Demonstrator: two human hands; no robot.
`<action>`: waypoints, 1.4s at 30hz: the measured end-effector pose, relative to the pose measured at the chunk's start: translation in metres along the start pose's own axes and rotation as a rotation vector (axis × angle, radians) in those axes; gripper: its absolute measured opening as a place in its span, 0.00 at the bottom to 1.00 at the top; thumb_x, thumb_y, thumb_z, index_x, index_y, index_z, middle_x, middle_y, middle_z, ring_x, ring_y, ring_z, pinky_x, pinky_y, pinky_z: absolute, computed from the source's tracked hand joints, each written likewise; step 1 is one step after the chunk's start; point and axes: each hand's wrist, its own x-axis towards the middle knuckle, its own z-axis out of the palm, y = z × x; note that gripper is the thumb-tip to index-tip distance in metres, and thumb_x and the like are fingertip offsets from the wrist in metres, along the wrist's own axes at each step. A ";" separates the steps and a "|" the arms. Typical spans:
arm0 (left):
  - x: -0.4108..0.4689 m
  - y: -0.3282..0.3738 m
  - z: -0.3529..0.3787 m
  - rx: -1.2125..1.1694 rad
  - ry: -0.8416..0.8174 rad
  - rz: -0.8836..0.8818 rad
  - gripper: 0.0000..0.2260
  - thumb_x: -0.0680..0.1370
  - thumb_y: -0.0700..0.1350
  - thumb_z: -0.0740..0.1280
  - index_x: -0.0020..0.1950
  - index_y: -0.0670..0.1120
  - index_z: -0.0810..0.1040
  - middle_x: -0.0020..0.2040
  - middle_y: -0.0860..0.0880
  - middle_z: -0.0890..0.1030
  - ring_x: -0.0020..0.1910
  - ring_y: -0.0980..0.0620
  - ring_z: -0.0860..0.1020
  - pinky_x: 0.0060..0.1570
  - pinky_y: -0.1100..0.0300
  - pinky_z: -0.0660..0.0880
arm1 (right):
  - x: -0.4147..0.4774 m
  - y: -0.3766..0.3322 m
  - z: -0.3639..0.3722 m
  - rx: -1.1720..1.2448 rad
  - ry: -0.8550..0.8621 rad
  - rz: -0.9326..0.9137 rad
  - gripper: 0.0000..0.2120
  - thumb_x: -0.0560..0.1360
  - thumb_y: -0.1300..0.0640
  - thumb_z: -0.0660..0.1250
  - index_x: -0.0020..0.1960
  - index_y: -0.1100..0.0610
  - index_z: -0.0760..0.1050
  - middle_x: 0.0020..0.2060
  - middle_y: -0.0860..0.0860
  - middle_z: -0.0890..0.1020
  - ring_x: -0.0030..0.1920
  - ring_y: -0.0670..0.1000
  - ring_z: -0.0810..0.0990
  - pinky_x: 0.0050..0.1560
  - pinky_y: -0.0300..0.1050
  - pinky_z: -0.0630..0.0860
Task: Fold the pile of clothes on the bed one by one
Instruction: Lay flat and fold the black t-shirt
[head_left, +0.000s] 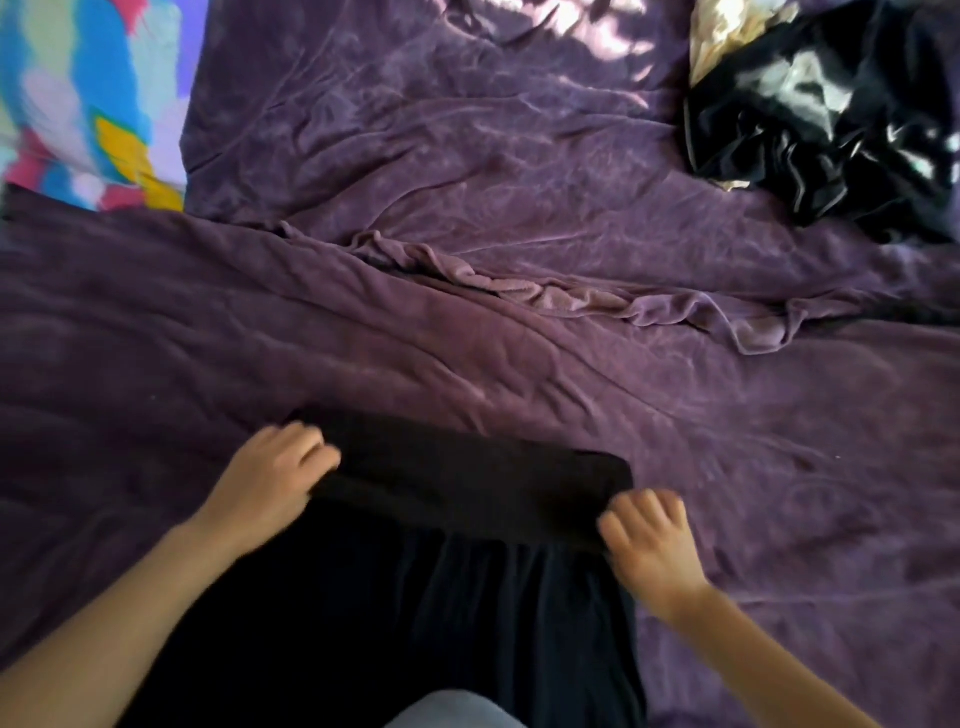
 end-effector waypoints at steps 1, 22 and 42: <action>-0.021 0.010 0.005 0.033 -0.023 0.015 0.13 0.61 0.39 0.56 0.44 0.47 0.69 0.32 0.45 0.75 0.36 0.47 0.71 0.34 0.55 0.68 | -0.018 -0.014 0.003 -0.029 -0.100 -0.029 0.06 0.64 0.55 0.63 0.40 0.55 0.71 0.38 0.55 0.82 0.46 0.58 0.73 0.45 0.51 0.67; 0.063 0.002 0.030 0.097 -0.775 -0.094 0.05 0.75 0.43 0.63 0.50 0.50 0.73 0.53 0.50 0.78 0.51 0.49 0.76 0.51 0.56 0.67 | 0.046 0.006 0.047 0.107 -0.609 0.335 0.17 0.76 0.55 0.62 0.64 0.55 0.69 0.61 0.54 0.75 0.62 0.56 0.72 0.60 0.49 0.62; -0.130 0.071 0.022 -0.004 -0.241 -0.815 0.24 0.65 0.30 0.71 0.61 0.33 0.75 0.59 0.28 0.73 0.58 0.27 0.72 0.50 0.30 0.68 | -0.141 -0.147 0.009 0.263 -0.773 0.293 0.27 0.53 0.33 0.74 0.48 0.42 0.82 0.47 0.49 0.83 0.46 0.46 0.82 0.40 0.37 0.77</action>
